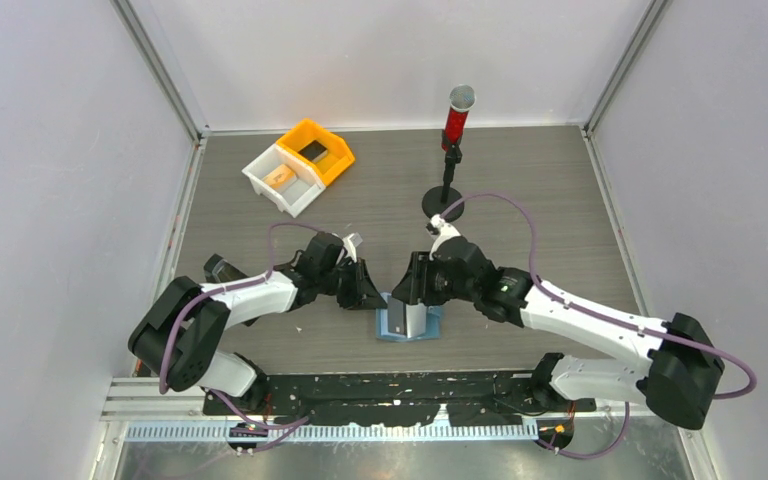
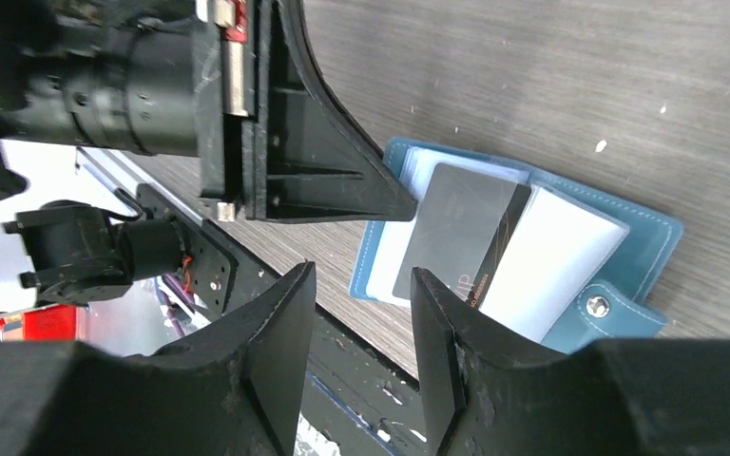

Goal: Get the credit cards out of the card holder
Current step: Open the card holder at the center of the board, then remove the credit card from the card holder.

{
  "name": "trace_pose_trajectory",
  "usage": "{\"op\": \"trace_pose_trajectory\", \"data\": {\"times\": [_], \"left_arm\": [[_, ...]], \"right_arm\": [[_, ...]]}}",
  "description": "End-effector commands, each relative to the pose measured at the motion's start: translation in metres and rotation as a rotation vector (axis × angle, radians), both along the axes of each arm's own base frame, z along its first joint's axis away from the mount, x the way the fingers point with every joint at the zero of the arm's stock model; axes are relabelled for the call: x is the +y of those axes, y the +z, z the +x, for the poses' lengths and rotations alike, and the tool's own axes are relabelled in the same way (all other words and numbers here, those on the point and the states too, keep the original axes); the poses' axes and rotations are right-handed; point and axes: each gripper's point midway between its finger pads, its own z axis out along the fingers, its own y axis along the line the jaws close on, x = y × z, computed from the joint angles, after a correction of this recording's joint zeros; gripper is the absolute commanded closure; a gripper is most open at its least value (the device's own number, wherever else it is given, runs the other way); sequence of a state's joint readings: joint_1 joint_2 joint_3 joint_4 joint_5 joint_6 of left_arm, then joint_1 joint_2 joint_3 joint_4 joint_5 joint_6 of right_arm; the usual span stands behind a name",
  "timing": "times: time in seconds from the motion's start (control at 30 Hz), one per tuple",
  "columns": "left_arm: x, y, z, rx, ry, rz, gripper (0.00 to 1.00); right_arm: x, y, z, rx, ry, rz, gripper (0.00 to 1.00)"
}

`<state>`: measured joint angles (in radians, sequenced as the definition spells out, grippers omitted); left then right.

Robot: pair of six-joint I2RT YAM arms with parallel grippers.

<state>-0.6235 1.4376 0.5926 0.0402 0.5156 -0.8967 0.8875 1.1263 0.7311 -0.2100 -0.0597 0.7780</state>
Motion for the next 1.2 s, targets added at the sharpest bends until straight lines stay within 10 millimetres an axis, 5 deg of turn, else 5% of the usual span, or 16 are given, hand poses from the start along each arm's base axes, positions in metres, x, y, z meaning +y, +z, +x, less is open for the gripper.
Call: {"op": "trace_pose_trajectory", "data": {"times": [0.0, 0.4, 0.83, 1.17], "left_arm": [[-0.005, 0.014, 0.003, -0.039, 0.005, -0.03, 1.0], [0.028, -0.026, -0.01, -0.014, 0.015, 0.159, 0.89], [0.033, -0.037, -0.016, 0.007, 0.011, 0.184, 0.88], [0.035, -0.04, -0.02, 0.008, 0.01, 0.177, 0.87]], "right_arm": [[0.011, -0.016, 0.003, 0.039, -0.029, -0.011, 0.52], [-0.007, -0.099, 0.003, 0.118, 0.029, -0.139, 0.63], [-0.003, -0.128, -0.004, 0.178, 0.09, 0.0, 0.66], [0.003, -0.126, -0.004, 0.183, 0.111, 0.064, 0.66]]}}
